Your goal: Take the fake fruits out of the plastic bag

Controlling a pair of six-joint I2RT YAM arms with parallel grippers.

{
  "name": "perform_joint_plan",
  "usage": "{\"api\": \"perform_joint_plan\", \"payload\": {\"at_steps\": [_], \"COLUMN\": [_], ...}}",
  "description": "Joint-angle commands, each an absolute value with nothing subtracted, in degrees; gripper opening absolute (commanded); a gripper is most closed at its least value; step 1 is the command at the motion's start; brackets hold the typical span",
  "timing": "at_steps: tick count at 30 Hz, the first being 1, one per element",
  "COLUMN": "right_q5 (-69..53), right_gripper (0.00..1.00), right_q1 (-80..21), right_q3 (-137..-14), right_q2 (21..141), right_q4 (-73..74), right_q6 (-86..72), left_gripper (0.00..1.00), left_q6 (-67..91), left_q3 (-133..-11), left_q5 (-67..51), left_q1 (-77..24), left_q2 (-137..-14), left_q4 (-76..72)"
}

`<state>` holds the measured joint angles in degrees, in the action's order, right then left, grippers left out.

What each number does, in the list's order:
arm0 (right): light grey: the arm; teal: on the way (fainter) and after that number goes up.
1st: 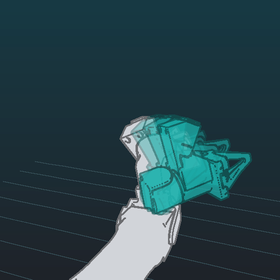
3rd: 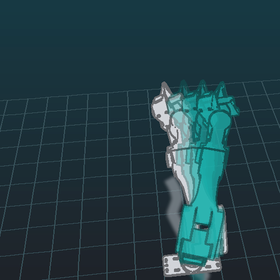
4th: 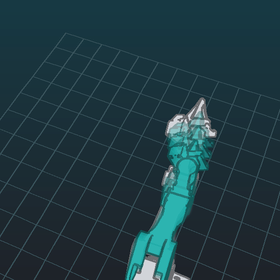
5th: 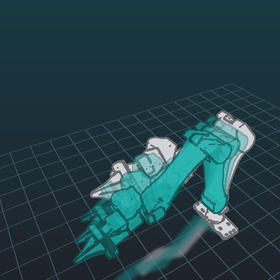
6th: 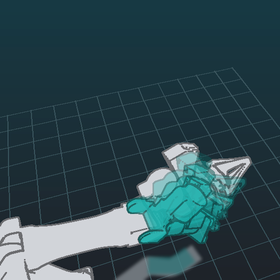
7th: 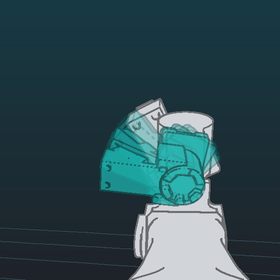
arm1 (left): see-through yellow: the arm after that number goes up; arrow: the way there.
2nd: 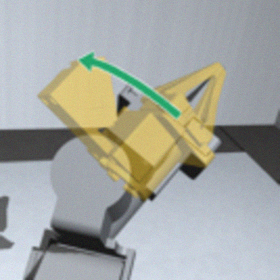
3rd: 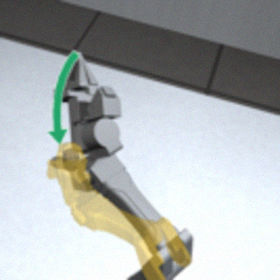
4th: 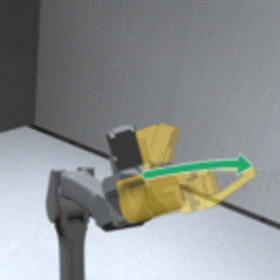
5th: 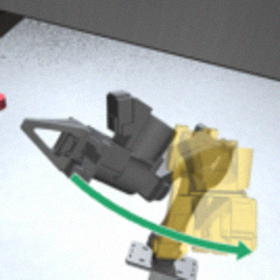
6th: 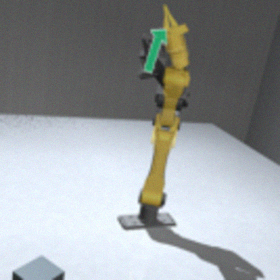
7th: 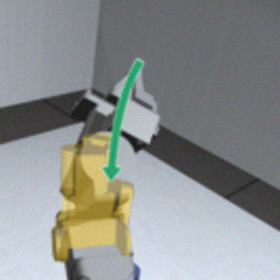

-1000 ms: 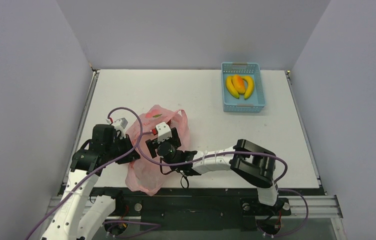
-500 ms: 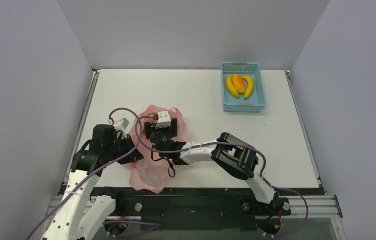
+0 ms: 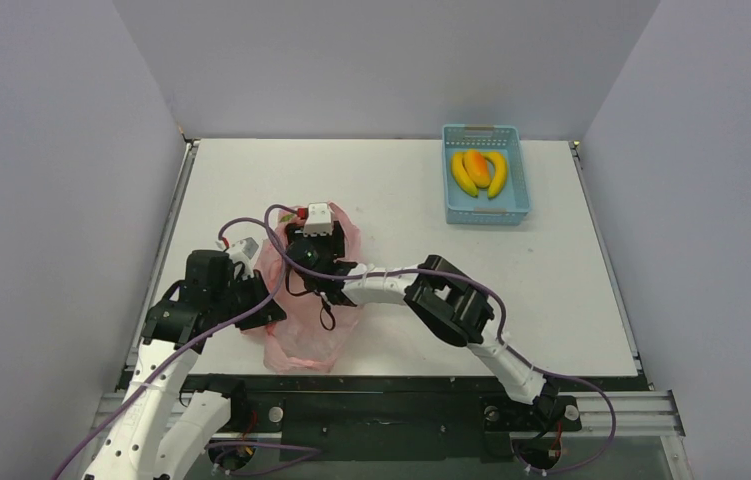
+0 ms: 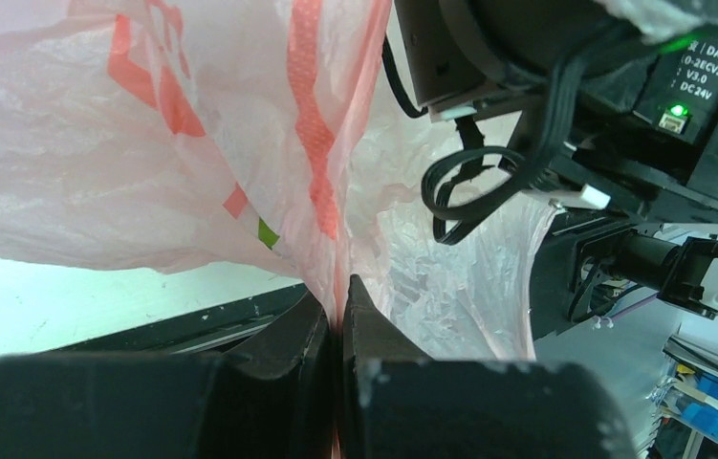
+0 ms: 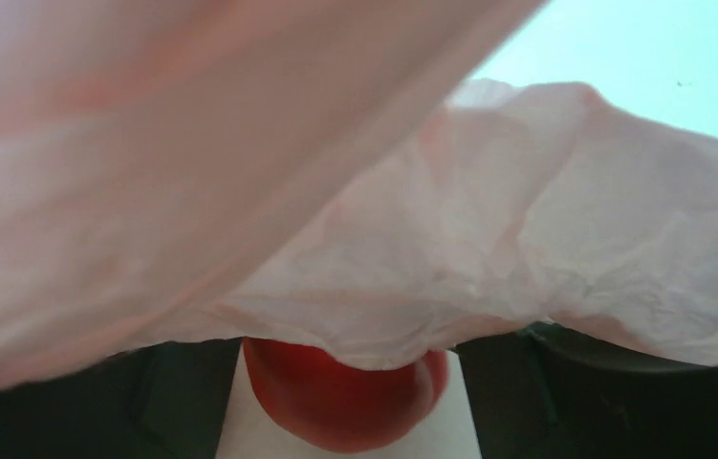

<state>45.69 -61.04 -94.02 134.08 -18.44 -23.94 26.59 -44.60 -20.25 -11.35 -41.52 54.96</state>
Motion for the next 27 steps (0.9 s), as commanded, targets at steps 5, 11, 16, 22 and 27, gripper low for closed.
{"api": "perform_joint_plan", "payload": {"at_steps": [5, 11, 16, 22, 27], "right_q5": [43.5, 41.3, 40.3, 39.7, 30.8], "right_gripper": [0.68, 0.57, 0.27, 0.07, 0.03], "right_q1": [-58.8, -58.7, -59.9, -64.0, -64.8], "right_q3": [-96.2, -96.0, -92.5, -83.5, -74.3], "right_q2": [135.4, 135.3, 130.2, 119.7, 110.2], "right_q4": [-12.6, -13.4, -16.4, -20.5, -21.0], "right_q6": [-25.1, -23.5, -18.8, -12.0, -16.0], "left_gripper": [0.01, 0.01, 0.02, 0.02, 0.01], "left_q6": [23.7, 23.2, 22.9, 22.6, 22.7], "left_q3": [-47.0, -46.9, -47.7, -47.2, -47.0], "left_q5": [-20.3, -19.8, -19.2, -19.2, -19.5], "left_q1": [-11.6, -11.6, -11.6, -11.6, -11.4], "left_q2": [-41.5, -42.0, -42.2, -42.8, -43.2], "left_q4": [55.5, 55.7, 56.1, 55.7, 55.5]}}
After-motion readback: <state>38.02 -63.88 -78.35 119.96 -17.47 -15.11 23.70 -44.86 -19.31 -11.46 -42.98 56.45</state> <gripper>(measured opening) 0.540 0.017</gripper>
